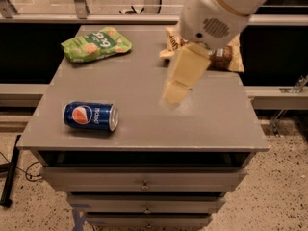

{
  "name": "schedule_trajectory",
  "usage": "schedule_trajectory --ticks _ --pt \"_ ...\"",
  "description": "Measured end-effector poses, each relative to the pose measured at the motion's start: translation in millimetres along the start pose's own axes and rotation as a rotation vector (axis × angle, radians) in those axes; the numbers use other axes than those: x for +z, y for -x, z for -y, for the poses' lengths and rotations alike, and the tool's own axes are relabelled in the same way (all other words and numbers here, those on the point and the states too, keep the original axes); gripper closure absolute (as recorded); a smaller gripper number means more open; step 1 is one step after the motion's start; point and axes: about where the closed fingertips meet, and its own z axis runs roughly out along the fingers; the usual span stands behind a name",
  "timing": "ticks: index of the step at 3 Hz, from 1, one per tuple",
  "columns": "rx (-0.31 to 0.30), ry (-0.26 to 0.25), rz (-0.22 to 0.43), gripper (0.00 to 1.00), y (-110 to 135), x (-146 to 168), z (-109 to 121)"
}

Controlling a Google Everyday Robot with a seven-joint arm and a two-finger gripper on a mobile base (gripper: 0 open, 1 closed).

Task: Place pepsi can upright

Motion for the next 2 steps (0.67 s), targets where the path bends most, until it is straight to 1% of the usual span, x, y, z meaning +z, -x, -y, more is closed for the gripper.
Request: schedule_trajectory --ticks 1,2 --pt "0.002 0.062 0.063 0.00 70.4 35.1 -20.1" --pt "0.025 0.099 0.095 0.00 114.2 77.2 -40.8"
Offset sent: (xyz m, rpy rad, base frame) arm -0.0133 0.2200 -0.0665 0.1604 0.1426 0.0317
